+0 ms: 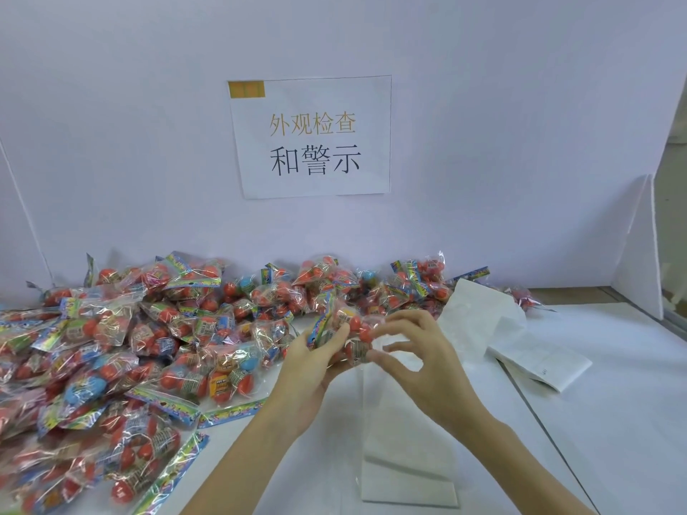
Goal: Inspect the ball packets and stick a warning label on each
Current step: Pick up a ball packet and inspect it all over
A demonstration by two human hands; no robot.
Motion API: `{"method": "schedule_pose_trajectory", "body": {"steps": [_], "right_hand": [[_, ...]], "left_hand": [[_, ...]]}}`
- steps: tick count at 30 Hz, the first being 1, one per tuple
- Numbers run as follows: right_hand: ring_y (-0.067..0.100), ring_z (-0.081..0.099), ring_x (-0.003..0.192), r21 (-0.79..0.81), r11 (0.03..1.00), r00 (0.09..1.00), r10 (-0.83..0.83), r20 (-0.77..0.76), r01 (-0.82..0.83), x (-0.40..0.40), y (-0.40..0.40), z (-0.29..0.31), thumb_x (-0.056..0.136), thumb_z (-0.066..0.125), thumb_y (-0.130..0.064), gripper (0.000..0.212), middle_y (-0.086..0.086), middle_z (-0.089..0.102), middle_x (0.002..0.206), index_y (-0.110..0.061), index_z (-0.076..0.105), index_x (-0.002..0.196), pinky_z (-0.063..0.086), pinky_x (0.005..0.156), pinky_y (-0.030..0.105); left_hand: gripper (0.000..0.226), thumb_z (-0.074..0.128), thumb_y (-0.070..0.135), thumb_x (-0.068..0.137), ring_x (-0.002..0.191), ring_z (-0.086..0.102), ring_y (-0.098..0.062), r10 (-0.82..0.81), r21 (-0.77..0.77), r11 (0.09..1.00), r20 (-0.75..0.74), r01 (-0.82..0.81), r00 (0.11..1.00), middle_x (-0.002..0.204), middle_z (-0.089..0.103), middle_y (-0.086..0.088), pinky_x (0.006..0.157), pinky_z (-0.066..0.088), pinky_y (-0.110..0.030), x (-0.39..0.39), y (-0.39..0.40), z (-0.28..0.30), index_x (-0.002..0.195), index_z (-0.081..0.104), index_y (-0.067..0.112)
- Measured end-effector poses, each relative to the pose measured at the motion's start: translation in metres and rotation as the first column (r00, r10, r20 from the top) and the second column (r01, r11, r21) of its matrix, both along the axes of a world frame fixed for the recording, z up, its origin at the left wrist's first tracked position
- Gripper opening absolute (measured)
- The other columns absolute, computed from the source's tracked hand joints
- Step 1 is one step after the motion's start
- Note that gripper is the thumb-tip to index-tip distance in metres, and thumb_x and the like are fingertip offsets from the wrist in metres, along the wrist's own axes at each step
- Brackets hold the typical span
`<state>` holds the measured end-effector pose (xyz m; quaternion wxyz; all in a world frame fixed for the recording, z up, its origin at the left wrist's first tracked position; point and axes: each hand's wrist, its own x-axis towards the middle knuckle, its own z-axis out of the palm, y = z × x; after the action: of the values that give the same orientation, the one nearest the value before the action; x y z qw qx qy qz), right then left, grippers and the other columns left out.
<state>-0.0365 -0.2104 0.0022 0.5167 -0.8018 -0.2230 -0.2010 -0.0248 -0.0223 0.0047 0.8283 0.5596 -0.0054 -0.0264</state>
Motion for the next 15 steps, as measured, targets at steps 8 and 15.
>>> {"method": "schedule_pose_trajectory", "body": {"steps": [8, 15], "right_hand": [[0.021, 0.076, 0.095, 0.490, 0.870, 0.843, 0.220, -0.492, 0.059, 0.0016, 0.0012, 0.0081, 0.098, 0.068, -0.032, 0.026, 0.008, 0.080, 0.102, -0.012, 0.079, 0.110, 0.061, 0.087, 0.027], [0.022, 0.078, 0.083, 0.374, 0.914, 0.896, 0.031, -0.443, 0.154, 0.0038, -0.0025, 0.0073, 0.097, 0.072, -0.021, 0.012, 0.002, 0.081, 0.091, -0.019, 0.083, 0.094, 0.063, 0.078, 0.031]], "left_hand": [[0.036, 0.083, 0.023, 0.084, 0.101, 0.071, -0.033, -0.078, 0.071, 0.995, 0.038, 0.075, 0.996, 0.117, 0.073, -0.025, 0.092, 0.061, -0.053, 0.0013, -0.0002, -0.0019, 0.116, 0.077, 0.009], [0.031, 0.060, 0.040, 0.101, 0.084, 0.075, -0.021, 0.110, 0.245, 0.960, 0.118, -0.137, 0.987, 0.102, 0.080, -0.009, 0.078, 0.058, -0.032, -0.0009, -0.0004, -0.0031, 0.103, 0.083, 0.020]]}}
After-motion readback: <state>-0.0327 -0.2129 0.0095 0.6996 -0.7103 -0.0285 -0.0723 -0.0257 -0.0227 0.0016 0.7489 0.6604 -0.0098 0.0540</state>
